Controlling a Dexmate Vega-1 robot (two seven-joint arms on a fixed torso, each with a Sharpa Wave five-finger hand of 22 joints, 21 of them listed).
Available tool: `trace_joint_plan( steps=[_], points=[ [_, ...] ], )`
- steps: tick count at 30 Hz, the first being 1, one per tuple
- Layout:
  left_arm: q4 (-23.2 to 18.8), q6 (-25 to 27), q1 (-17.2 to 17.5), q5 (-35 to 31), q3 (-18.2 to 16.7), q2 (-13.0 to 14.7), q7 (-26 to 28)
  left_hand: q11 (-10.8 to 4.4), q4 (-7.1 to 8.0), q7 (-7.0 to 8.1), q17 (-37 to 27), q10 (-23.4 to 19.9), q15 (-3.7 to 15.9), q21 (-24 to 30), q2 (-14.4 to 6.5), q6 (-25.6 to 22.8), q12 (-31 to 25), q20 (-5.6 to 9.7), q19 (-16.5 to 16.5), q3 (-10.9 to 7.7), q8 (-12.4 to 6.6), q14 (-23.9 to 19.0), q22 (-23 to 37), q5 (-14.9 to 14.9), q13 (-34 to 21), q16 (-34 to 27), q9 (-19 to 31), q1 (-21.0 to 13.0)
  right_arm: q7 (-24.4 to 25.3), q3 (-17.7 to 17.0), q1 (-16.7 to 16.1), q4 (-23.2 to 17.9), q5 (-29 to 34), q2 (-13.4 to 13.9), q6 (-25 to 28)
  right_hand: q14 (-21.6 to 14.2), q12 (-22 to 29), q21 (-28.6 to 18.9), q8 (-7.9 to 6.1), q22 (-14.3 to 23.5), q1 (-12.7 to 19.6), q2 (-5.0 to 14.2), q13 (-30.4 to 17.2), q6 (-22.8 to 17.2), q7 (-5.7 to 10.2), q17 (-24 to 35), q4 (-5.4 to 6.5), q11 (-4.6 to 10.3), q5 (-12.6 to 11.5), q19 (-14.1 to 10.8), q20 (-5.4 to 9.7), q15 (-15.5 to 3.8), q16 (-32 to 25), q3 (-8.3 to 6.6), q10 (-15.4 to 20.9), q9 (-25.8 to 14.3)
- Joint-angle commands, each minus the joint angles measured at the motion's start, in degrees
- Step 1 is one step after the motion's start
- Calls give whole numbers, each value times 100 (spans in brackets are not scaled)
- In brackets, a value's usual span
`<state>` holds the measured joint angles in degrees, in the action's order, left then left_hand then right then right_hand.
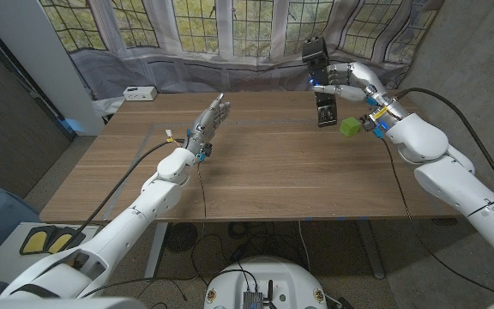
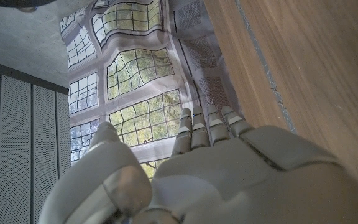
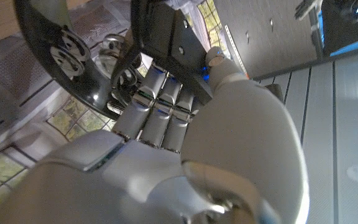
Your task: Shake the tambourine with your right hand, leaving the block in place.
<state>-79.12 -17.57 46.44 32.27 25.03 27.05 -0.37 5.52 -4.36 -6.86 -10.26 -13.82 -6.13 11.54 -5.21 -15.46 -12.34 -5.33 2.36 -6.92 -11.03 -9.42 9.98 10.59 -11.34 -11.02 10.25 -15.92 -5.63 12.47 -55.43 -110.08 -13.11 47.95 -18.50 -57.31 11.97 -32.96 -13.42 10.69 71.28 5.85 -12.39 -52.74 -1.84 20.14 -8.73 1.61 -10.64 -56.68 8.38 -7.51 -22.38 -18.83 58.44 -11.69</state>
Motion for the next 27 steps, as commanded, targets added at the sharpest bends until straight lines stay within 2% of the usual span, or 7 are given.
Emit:
trace_joint_plan(
  steps=[1, 5, 9, 13, 17, 21, 27],
  points=[
    [-237, -16, 206, 12, -87, 90, 144, 17, -31, 10, -9, -28, 11, -26, -42, -50, -13, -17, -43, -15, 8, 15, 35, -1, -7, 17, 12, 21, -544, 1149, 757, -1041, 3688, 714, 1310, -123, 14, -17, -45, -6, 313, 292, -32, -682, 612, 38, 7, 36, -23, 0, 17, -494, -13, 24, 16, -3],
    [-293, -24, 256, 6, -110, 109, 193, 19, -31, 13, -9, -25, 14, -23, -42, -50, -11, -12, -36, -16, 8, 15, 35, -1, -7, 17, 12, 22, -759, 1348, 853, -1154, 4054, 719, 1589, -140, 14, -43, -42, -8, 316, 306, -34, -687, 623, 52, 12, 38, -23, -25, 10, -503, -22, 25, 18, -4],
    [-322, -8, 269, 6, -111, 129, 187, 19, -32, 12, -9, -33, 14, -21, -43, -51, -13, -14, -33, -17, 9, 15, 35, -1, -7, 17, 12, 23, -818, 1329, 837, -1122, 3849, 698, 1667, -153, 16, -61, -37, -11, 314, 312, -35, -684, 628, 61, 17, 22, -23, -38, 8, -502, -25, 28, 25, -5],
    [-317, 17, 250, 12, -93, 127, 158, 15, -33, 16, -9, -31, 6, -21, -43, -54, -12, -11, -33, -18, 8, 14, 35, -1, -7, 16, 12, 24, -646, 1195, 668, -1066, 3539, 687, 1698, -146, 12, -73, -34, -13, 306, 320, -37, -686, 615, 63, 26, 18, -24, -33, 9, -493, -15, 28, 17, -6],
    [-261, 65, 185, 14, -45, 112, 86, 21, -34, 16, -9, -35, 7, -20, -43, -56, -13, -8, -31, -19, 8, 13, 35, -2, -7, 16, 12, 24, -222, 986, 394, -840, 3032, 587, 1510, -142, 13, -84, -29, -15, 297, 331, -38, -686, 612, 64, 37, 13, -25, -30, 12, -486, -3, 25, 23, -7],
    [-243, 55, 151, -24, -16, 111, 60, 22, -35, 18, -9, -28, 8, -22, -44, -52, -9, -10, -38, -20, 10, 18, 35, -2, -7, 18, 12, 25, 256, 754, 135, -519, 2438, 427, 1087, -142, 14, -92, -26, -17, 295, 327, -39, -686, 617, 68, 37, -6, -24, -27, 7, -488, -1, 28, 25, -7],
    [-200, 82, 143, 35, -39, 104, 44, 26, -36, 20, -9, -25, 15, -22, -45, -47, -7, -11, -38, -22, 12, 18, 35, -2, -7, 18, 12, 26, 1077, 366, -271, -207, 1933, 153, 459, -140, 8, -110, -20, -20, 297, 330, -41, -686, 610, 81, 36, 0, -24, -23, 10, -484, 3, 28, 14, -8]
  ],
)
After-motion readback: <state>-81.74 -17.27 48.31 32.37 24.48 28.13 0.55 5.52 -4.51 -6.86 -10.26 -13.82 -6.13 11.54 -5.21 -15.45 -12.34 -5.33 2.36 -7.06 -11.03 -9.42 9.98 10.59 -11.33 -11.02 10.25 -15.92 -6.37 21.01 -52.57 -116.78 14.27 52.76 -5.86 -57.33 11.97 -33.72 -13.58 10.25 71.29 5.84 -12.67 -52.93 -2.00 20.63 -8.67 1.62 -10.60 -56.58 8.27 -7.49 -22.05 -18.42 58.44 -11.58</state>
